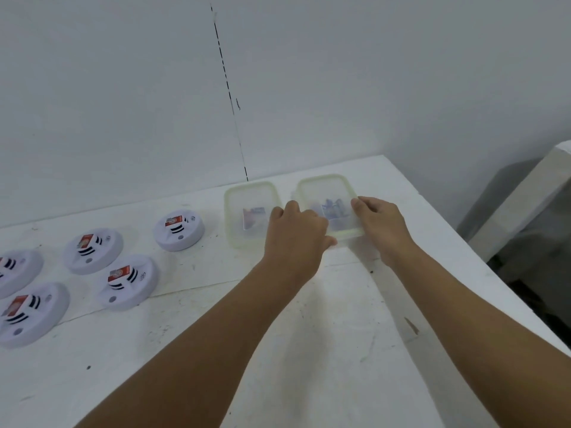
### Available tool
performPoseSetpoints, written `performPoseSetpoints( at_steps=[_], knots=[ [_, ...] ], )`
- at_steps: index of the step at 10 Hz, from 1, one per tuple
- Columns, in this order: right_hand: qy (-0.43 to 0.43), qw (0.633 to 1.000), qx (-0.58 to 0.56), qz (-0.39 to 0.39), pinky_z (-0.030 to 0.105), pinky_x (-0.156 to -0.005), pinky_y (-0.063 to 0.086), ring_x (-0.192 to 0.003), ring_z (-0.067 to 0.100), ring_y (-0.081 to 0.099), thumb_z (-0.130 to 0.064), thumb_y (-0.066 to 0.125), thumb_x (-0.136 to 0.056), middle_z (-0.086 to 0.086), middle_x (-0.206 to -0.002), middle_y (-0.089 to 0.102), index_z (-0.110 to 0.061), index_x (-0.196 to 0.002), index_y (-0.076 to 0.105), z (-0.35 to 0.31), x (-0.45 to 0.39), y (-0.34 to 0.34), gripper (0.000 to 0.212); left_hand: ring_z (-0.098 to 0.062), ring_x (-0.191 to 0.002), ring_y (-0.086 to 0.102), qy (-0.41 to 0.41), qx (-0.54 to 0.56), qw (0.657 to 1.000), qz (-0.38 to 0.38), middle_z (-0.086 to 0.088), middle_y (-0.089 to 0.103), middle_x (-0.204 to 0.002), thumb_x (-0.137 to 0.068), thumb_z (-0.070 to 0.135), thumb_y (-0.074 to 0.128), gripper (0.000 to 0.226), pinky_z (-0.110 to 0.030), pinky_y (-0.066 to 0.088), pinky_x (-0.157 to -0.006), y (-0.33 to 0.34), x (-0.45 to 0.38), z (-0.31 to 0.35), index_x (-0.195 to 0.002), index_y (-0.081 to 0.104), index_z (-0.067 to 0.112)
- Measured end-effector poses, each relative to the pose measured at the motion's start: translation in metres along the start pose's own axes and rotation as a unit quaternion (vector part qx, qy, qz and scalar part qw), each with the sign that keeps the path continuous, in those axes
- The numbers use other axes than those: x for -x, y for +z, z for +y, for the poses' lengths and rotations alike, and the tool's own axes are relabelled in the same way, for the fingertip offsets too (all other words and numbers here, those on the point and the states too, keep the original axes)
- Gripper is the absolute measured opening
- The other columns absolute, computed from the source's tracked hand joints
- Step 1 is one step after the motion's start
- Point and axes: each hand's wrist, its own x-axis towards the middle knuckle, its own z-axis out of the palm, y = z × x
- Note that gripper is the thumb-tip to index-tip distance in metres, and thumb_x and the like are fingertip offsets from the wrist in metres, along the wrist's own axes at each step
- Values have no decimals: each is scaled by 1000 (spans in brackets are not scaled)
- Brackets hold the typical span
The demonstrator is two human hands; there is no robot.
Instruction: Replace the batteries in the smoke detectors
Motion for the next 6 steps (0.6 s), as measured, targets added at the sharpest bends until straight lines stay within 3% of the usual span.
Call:
performPoseSetpoints(
  at_steps=[2, 4, 5, 6],
  knots=[
    [-1, 1000, 1, -3, 46, -98, 52, -110, 31, 66, -38, 54, -105, 12, -111, 74, -10, -107, 74, -5, -20, 12, 34, -24, -103, 48, -24, 23, 999, -5, 7, 68, -109, -103, 57, 49, 39, -38, 35, -91, 3, -14, -6, -111, 71, 25],
    [-8, 1000, 3, -2, 44, -92, 54, -96, 29, 68, -39, 53, -103, 14, -109, 74, -8, -106, 73, -1, -24, 12, 37, -22, -104, 48, -33, 36, 999, -2, 7, 68, -108, -102, 56, 50, 38, -38, 35, -93, 4, -14, -8, -110, 70, 25],
    [-3, 1000, 16, -17, 44, -98, 51, -105, 19, 64, -43, 49, -105, 4, -115, 73, -18, -115, 72, -2, -22, 14, 35, -23, -108, 49, -23, 39, 999, 3, 5, 69, -113, -100, 57, 53, 39, -39, 34, -96, -3, -12, -9, -120, 66, 25],
    [23, 997, -53, 45, 46, -103, 49, -115, 23, 60, -60, 43, -101, -4, -124, 63, -30, -126, 62, -8, -25, -1, 43, -20, -115, 50, -25, 170, 981, 87, 6, 65, -125, -94, 62, 61, 57, -36, 33, -102, -15, 10, -21, -138, 54, 27]
  ],
)
